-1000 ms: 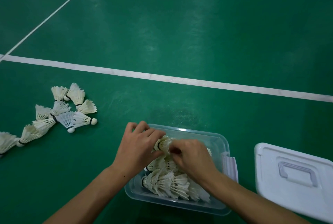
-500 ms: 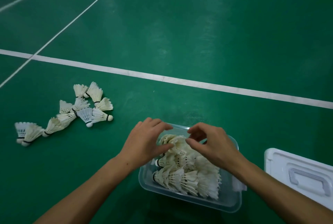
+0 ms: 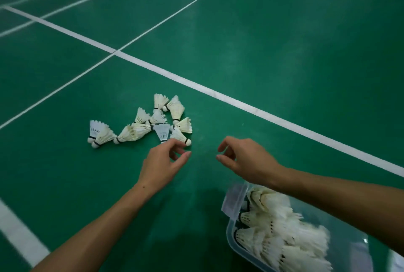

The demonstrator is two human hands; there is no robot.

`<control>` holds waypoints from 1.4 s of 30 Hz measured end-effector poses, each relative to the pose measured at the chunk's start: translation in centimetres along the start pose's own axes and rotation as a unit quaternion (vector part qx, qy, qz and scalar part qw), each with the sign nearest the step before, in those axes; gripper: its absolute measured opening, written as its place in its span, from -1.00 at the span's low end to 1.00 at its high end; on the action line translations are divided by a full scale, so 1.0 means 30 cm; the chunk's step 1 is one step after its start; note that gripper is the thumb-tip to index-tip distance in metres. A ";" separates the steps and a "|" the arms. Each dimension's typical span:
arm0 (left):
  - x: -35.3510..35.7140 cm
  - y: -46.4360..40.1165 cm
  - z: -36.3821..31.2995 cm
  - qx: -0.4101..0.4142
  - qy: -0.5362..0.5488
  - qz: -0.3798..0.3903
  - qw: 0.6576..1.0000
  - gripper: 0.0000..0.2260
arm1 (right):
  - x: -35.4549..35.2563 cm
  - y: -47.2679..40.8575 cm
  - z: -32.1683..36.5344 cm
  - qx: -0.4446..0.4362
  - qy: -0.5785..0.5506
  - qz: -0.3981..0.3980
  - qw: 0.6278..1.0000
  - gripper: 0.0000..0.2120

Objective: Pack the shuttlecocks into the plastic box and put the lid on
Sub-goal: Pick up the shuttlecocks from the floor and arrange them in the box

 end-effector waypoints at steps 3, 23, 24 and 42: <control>-0.076 0.008 0.155 -0.050 -0.045 0.010 0.998 -0.84 | 0.090 -0.121 0.109 -0.028 0.025 0.004 0.999 -0.78; -0.091 -0.321 0.487 -0.156 -0.328 0.035 0.931 -0.39 | 0.368 -0.580 0.285 -0.145 0.145 0.030 0.978 -0.58; -0.095 -0.322 0.495 -0.164 -0.349 0.041 0.922 -0.40 | 0.369 -0.584 0.279 -0.145 0.144 0.036 0.978 -0.60; 0.033 -0.237 0.473 -0.173 -0.046 0.030 0.983 -0.81 | 0.167 -0.405 0.016 -0.022 -0.033 0.061 0.997 -0.89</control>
Point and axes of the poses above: each hand's wrist, its own y-axis away from the middle knuckle, its own x-axis out of the palm, z = x × y, the point moved 8 cm from there along -y, towards the middle knuckle, and after that the axes turned 14 degrees about x, right-handed, at the moved point
